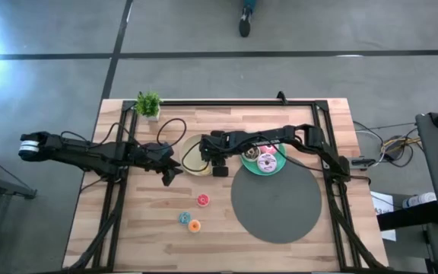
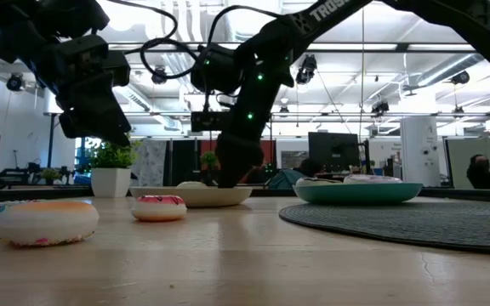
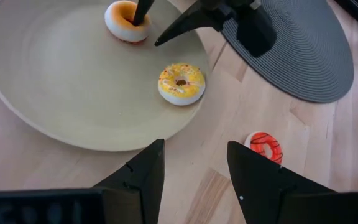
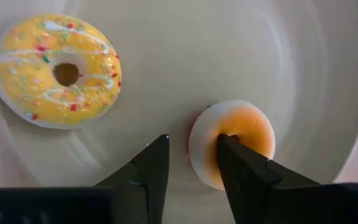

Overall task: Pick & Place donuts
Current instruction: Put the small red donut on the white plate

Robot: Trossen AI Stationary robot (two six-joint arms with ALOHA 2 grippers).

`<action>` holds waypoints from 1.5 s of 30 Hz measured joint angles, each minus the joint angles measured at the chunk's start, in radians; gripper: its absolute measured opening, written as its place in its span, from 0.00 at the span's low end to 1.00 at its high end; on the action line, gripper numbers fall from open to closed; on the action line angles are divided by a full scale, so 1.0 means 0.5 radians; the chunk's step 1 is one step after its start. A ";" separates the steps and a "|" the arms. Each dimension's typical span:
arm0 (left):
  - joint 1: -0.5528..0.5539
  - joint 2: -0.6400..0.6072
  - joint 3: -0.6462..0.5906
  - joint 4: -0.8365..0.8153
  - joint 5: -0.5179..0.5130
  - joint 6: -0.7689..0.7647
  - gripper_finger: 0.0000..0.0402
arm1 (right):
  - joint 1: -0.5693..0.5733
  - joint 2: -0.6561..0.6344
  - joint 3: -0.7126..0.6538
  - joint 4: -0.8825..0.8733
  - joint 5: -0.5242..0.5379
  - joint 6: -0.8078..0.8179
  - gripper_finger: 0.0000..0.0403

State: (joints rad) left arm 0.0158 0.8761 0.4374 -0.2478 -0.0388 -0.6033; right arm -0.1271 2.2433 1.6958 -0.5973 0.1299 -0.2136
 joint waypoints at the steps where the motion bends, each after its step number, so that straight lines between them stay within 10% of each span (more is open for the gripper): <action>1: 0.000 0.000 0.000 0.000 -0.004 0.000 0.37 | -0.008 0.000 0.000 0.000 -0.001 0.007 0.30; 17: 0.000 0.001 0.000 0.000 -0.017 -0.022 0.37 | -0.097 -0.016 0.053 0.007 -0.005 0.239 0.02; 31: 0.004 -0.197 0.046 0.205 -0.152 0.453 0.37 | -0.306 -0.387 0.096 0.462 -1.950 1.329 0.02; 35: 0.003 -0.232 0.077 0.270 -0.223 0.868 0.37 | -0.322 -0.376 0.080 0.690 -2.088 1.613 0.02; 39: -0.009 -0.231 0.105 0.265 -0.540 1.143 0.37 | -0.347 -0.359 0.020 0.943 -2.043 1.999 0.02; 45: -0.108 -0.236 0.157 0.200 -1.779 1.475 0.37 | -0.424 -0.369 -0.155 1.244 -1.616 2.680 0.02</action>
State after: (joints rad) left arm -0.0384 0.7582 0.5158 -0.1476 -0.9281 0.1343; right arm -0.3392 2.0587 1.6184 0.0249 -0.6783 1.1266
